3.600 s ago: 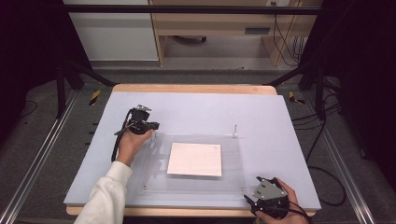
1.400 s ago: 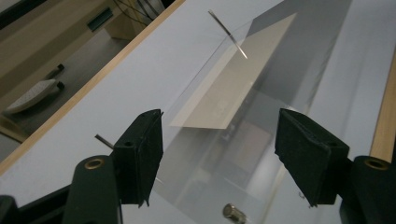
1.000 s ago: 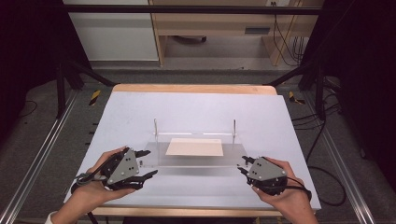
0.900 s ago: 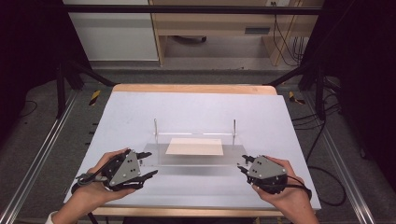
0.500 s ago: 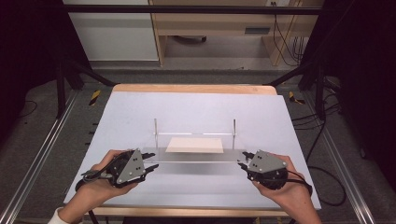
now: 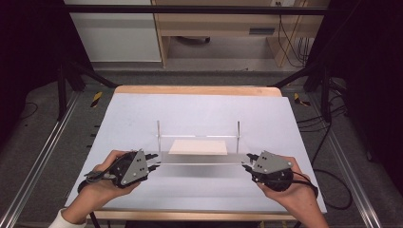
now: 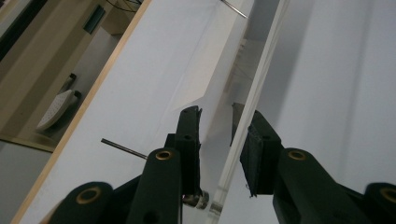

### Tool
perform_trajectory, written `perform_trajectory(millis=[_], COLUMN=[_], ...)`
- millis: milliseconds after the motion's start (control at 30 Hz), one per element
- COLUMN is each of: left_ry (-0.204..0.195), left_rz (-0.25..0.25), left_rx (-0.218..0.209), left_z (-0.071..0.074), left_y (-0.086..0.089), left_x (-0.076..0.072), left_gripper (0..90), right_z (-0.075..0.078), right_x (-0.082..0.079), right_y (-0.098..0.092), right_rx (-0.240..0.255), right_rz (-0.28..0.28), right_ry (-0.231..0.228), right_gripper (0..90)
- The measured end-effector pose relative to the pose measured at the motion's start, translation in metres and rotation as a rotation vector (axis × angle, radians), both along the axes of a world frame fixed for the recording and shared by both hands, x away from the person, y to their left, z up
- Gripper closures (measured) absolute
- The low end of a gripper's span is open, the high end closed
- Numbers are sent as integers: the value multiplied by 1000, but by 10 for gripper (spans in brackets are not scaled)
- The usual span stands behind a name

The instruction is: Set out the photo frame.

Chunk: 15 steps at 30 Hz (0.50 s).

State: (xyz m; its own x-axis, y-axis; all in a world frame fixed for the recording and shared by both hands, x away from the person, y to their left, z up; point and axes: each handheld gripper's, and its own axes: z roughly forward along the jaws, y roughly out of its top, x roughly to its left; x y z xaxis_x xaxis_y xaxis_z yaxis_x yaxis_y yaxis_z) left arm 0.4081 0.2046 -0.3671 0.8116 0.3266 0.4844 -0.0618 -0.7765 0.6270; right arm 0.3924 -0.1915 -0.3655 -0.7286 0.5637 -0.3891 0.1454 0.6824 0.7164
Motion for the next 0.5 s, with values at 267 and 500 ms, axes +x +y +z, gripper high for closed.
perform_trajectory(millis=[267, 500], left_ry=[-15, -36], left_rz=[-6, -1], left_rx=[12, 7], left_z=[-2, 1], left_y=[0, 0], left_x=[-1, 1], left_gripper=[703, 724], right_z=[0, 2], right_x=[0, 2], right_y=[0, 0], right_rx=[-3, 3], right_rz=[1, 1], right_ry=[1, 3], right_gripper=[657, 659])
